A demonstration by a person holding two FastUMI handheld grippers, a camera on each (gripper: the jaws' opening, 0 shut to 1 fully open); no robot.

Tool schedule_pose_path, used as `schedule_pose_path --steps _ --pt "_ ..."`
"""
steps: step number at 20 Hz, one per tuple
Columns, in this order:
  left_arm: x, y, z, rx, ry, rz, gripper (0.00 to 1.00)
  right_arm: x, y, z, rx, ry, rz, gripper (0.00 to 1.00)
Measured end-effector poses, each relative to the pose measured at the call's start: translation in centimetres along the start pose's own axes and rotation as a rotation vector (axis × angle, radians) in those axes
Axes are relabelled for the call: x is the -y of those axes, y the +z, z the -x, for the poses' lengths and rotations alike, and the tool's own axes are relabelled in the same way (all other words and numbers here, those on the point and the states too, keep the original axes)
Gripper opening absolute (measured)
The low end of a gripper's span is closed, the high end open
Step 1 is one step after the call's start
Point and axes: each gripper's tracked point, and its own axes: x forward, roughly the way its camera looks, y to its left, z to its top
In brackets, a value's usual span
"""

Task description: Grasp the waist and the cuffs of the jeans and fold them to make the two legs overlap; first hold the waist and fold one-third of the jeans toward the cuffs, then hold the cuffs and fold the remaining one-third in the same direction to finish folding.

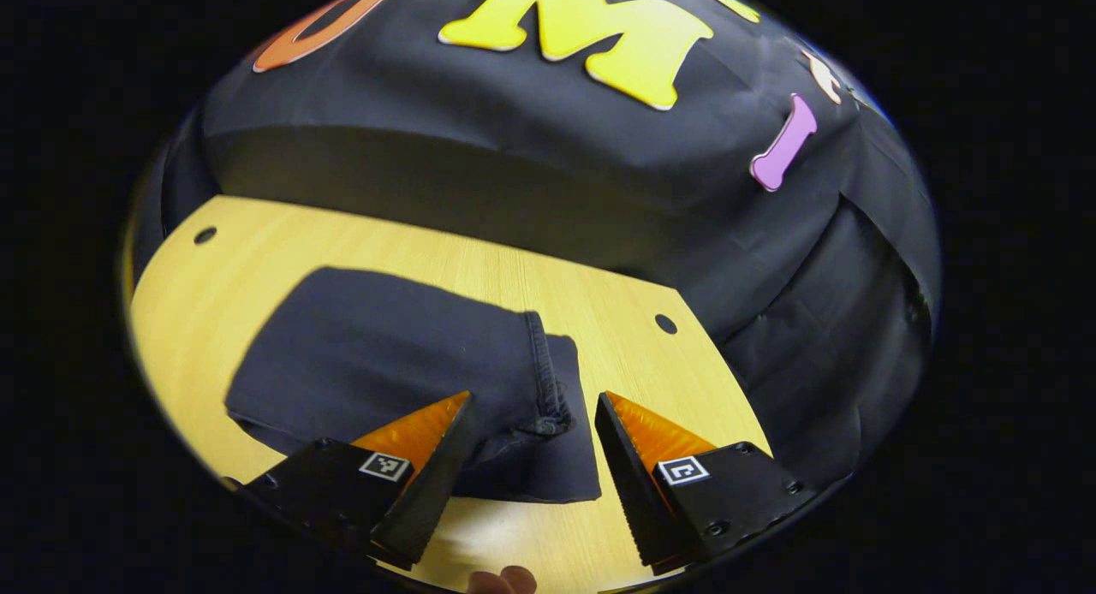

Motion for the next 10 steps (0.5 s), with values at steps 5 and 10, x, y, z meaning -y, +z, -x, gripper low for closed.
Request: schedule_pose_path --steps 5,10 --pt "-0.5 9.5 9.1 0.252 0.043 -0.142 0.94 -6.8 3.4 -0.8 0.084 0.130 0.048 0.93" --pt "-2.3 14.9 18.0 0.441 0.127 -0.187 0.96 -14.1 6.7 -0.6 0.184 0.223 0.123 0.98"
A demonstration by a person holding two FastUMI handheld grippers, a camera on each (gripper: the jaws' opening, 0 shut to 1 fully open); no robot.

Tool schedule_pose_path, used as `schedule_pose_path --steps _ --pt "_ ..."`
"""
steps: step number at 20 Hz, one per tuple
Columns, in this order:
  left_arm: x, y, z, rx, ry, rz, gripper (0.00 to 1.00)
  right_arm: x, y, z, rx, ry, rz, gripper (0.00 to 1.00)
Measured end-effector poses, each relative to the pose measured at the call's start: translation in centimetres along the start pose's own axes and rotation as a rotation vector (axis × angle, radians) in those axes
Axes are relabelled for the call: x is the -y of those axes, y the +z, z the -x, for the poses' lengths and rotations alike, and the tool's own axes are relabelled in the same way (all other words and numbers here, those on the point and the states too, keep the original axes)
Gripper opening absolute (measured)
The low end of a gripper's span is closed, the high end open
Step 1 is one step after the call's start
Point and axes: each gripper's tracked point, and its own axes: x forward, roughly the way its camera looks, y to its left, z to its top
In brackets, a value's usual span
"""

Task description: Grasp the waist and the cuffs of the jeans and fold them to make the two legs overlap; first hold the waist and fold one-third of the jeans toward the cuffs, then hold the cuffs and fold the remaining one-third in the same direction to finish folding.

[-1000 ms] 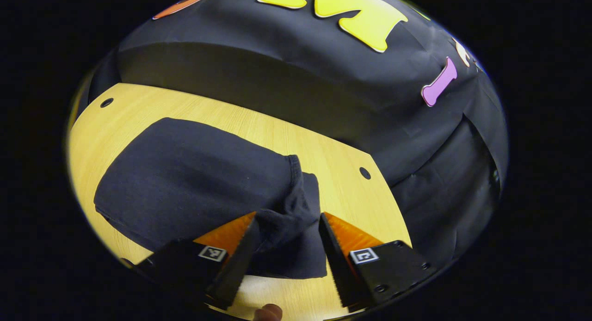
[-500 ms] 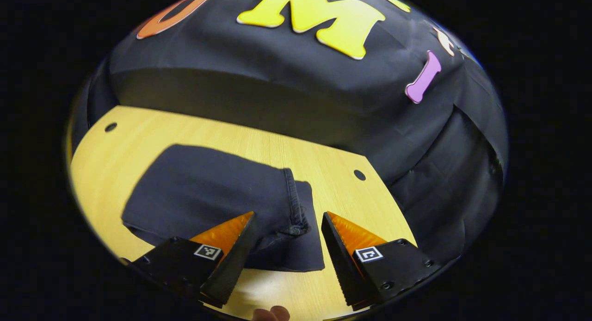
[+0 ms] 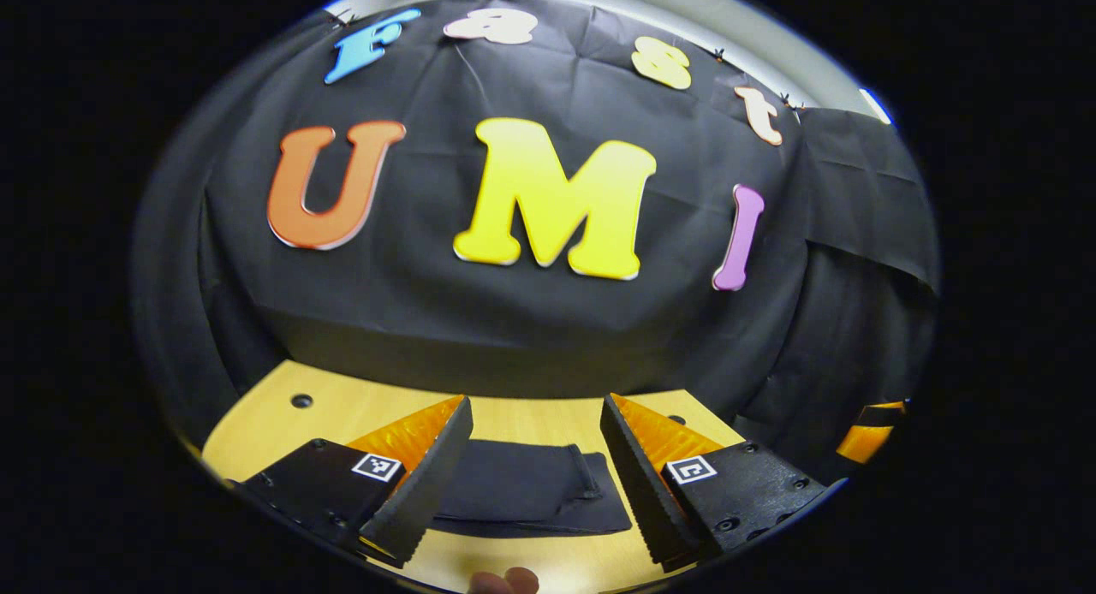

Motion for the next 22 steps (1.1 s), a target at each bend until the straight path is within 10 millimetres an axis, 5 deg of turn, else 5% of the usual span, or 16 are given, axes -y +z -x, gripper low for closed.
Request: schedule_pose_path --steps 6,11,22 --pt "-3.3 4.0 6.1 0.104 0.098 -0.034 0.96 -6.0 3.2 0.2 0.140 0.035 0.043 0.96" --pt "-3.8 4.0 10.2 0.129 0.121 -0.051 0.96 -8.9 4.4 1.7 0.239 0.017 0.061 0.93" --pt "-5.0 4.3 13.0 0.152 0.148 -0.073 0.96 -10.4 5.1 2.6 0.272 0.001 0.092 0.93"
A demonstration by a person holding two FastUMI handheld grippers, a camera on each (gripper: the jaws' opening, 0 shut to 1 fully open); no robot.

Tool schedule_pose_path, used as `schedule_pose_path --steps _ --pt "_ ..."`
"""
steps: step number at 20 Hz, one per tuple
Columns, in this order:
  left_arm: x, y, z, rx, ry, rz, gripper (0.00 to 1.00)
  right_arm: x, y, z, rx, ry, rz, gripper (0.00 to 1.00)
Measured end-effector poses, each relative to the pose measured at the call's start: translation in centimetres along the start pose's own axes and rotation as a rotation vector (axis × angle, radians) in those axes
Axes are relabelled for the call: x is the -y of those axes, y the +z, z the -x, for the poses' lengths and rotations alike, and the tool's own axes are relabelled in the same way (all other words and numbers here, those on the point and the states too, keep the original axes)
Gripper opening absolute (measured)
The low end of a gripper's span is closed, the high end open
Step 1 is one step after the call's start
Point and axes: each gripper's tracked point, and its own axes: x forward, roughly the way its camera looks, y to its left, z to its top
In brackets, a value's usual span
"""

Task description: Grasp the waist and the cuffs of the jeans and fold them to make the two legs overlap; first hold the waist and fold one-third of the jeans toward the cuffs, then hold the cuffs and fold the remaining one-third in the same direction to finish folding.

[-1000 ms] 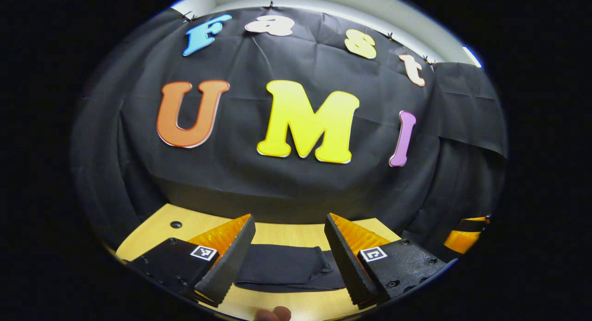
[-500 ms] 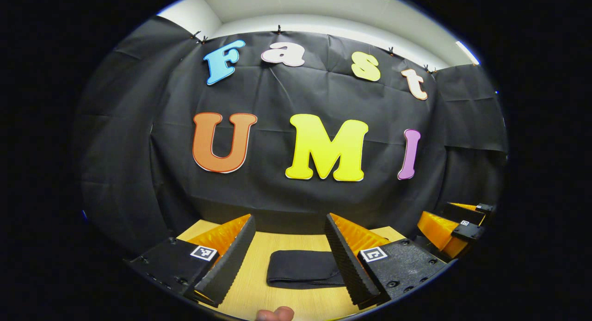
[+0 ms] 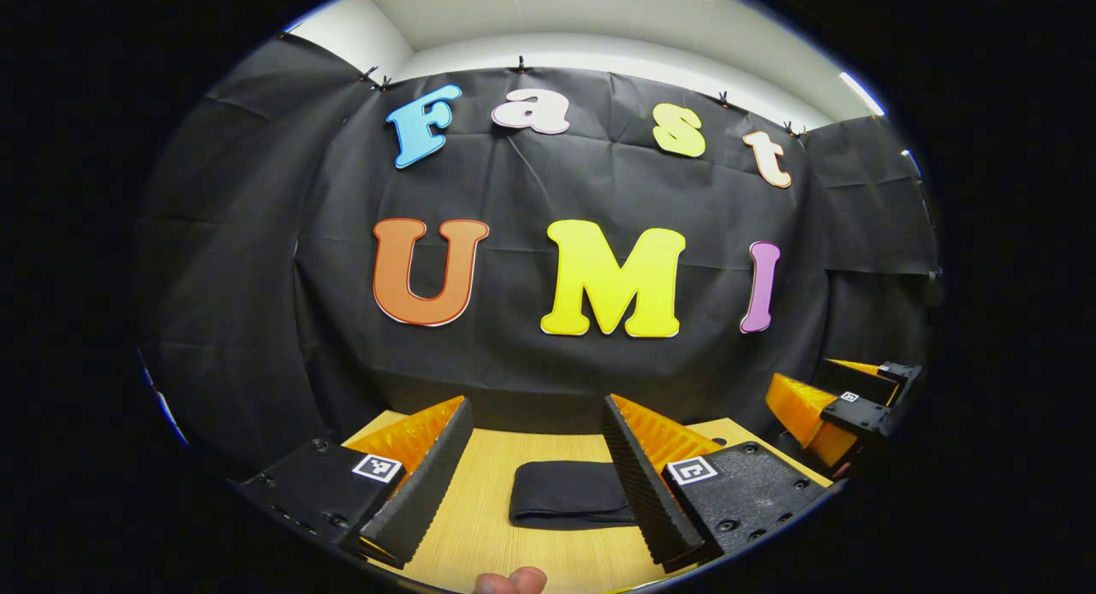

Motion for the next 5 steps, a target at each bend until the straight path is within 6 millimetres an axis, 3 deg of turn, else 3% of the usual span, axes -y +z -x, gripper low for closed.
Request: schedule_pose_path --steps 5 --pt "-0.25 0.12 -0.19 0.006 0.003 -0.006 0.96 -0.28 0.21 -0.11 0.004 0.005 0.016 0.98"
